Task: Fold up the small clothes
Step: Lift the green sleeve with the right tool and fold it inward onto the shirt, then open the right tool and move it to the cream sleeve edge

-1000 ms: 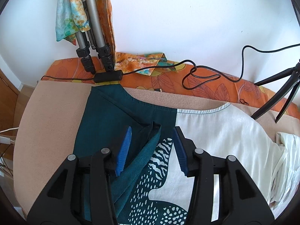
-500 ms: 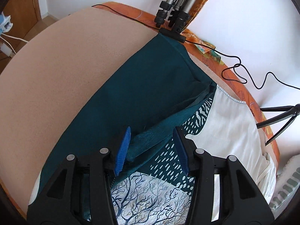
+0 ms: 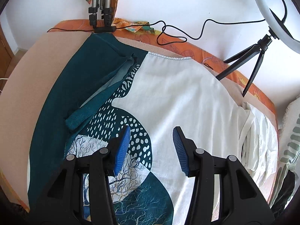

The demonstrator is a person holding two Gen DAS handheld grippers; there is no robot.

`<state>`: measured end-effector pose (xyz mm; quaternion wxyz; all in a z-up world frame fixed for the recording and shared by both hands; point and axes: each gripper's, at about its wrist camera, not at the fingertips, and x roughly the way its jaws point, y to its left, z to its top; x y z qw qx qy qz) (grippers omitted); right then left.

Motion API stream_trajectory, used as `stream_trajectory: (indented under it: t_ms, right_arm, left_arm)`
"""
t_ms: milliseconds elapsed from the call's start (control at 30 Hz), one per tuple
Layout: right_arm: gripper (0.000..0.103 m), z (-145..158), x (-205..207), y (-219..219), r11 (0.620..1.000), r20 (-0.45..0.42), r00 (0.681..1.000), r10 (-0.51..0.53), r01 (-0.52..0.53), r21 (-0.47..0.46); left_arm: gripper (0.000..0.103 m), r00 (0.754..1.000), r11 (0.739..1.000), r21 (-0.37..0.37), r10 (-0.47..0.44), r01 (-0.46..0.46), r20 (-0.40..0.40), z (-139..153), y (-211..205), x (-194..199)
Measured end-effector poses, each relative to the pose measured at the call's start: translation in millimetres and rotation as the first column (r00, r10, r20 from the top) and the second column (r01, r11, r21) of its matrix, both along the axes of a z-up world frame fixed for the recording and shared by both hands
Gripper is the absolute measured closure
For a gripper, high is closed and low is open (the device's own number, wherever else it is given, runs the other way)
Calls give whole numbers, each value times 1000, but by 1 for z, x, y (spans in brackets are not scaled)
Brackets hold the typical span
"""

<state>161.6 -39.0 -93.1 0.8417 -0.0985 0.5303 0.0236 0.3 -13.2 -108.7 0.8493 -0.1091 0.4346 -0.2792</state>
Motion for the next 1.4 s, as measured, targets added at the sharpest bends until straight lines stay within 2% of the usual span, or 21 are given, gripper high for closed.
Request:
stream_trajectory:
  t_ms: [33,67,100,233,367,500,633,767,867,1033,1100,1233,1333,1400]
  right_arm:
    - [54,10,-9,-7,1000,11,1000,-5,5,25]
    - [53,19,-18,-14,998,21,1000,-11,9,54]
    - [50,28,-26,-21,997,31,999,-11,8,80]
    - [46,66,-69,-49,990,92,996,-14,1,138]
    - [42,95,-123,-82,981,151,989,-13,-16,192]
    - [38,105,-174,-119,974,203,978,-40,-7,224]
    - [38,96,-215,-161,960,215,971,-105,43,275]
    - [38,80,-243,-202,943,211,959,-188,116,313]
    - [38,70,-256,-231,928,204,950,-236,157,339]
    - [38,57,-270,-280,888,182,934,-306,212,408]
    - [38,51,-272,-296,874,173,928,-330,231,428]
    - [38,41,-274,-324,845,146,929,-340,233,482]
    - [38,35,-274,-340,841,135,927,-351,248,482]
    - [38,34,-273,-351,836,129,924,-359,257,484]
  left_arm:
    - [80,1000,1000,9,-11,11,-7,0,-2,-1]
    - [68,1000,1000,23,-15,15,-11,0,-3,-4]
    - [64,1000,999,28,-16,16,-5,1,-2,-7]
    - [64,999,999,-25,-37,37,-6,10,6,-18]
    - [64,999,998,-62,-20,23,42,26,27,-34]
    - [64,995,999,-1,37,-37,90,33,44,-41]
    - [64,991,995,84,42,-53,127,33,36,-38]
    - [64,986,990,142,-5,-19,167,32,8,-38]
    - [64,977,982,186,-73,35,199,31,-22,-41]
    - [64,961,971,191,-185,146,204,25,-80,-39]
    - [64,945,957,213,-244,198,218,23,-109,-42]
    - [64,897,915,280,-362,290,253,19,-166,-51]
    - [64,866,884,312,-430,348,253,14,-199,-54]
    - [58,851,867,332,-462,373,249,9,-218,-55]
